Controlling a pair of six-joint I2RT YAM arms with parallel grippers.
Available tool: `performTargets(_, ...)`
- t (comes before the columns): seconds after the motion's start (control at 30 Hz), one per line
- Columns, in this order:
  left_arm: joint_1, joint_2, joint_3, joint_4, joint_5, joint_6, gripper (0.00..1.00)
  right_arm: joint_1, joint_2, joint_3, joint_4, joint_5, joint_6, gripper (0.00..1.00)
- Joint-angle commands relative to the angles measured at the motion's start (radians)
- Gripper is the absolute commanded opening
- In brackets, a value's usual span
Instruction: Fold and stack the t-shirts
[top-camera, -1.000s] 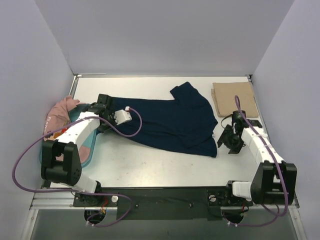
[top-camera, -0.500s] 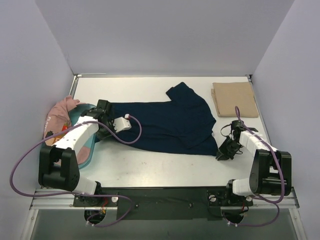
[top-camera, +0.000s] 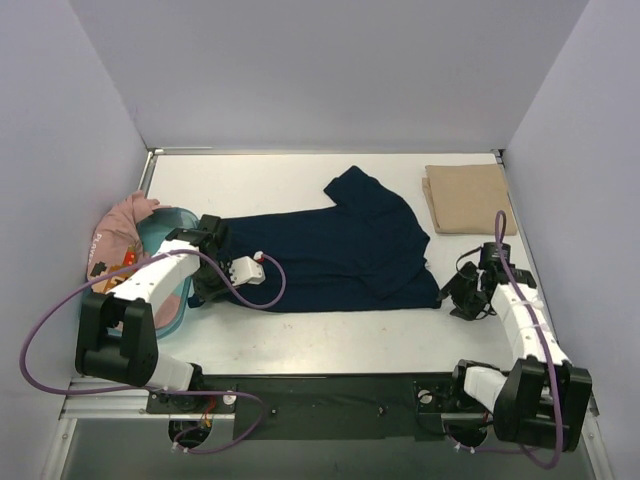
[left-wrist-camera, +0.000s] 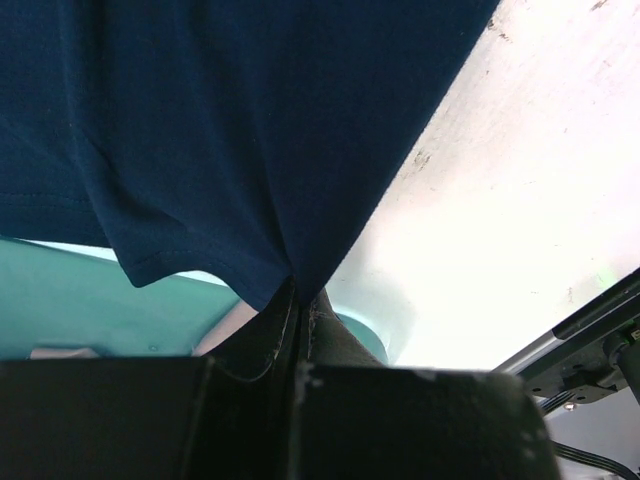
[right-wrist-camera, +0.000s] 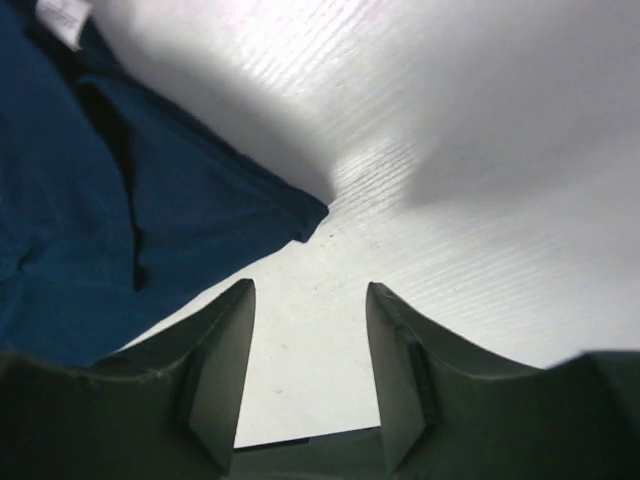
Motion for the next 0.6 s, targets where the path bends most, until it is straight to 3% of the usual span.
performTargets(0.0, -0.007, -0.035, 0.014, -0.008, 0.037, 0.013, 0.00, -0.003, -0.066, -0.032, 0.016, -0.003, 0.065, 0.47)
performTargets(0.23, -0.011, -0.041, 0.028, 0.019, 0.014, 0.004, 0.00, -0.001, 0.187, -0.044, 0.203, -0.082, 0.087, 0.41)
performTargets(0.3, -0.011, -0.045, 0.040, 0.033, 0.003, -0.020, 0.00, -0.001, 0.236, -0.046, 0.214, -0.092, 0.087, 0.30)
performTargets(0.4, -0.007, -0.053, 0.077, 0.083, -0.052, -0.091, 0.00, -0.012, 0.247, -0.012, 0.160, -0.077, 0.066, 0.03)
performTargets(0.57, 0.004, -0.059, 0.189, 0.224, -0.190, -0.140, 0.00, -0.052, 0.179, 0.214, -0.016, -0.002, -0.054, 0.00)
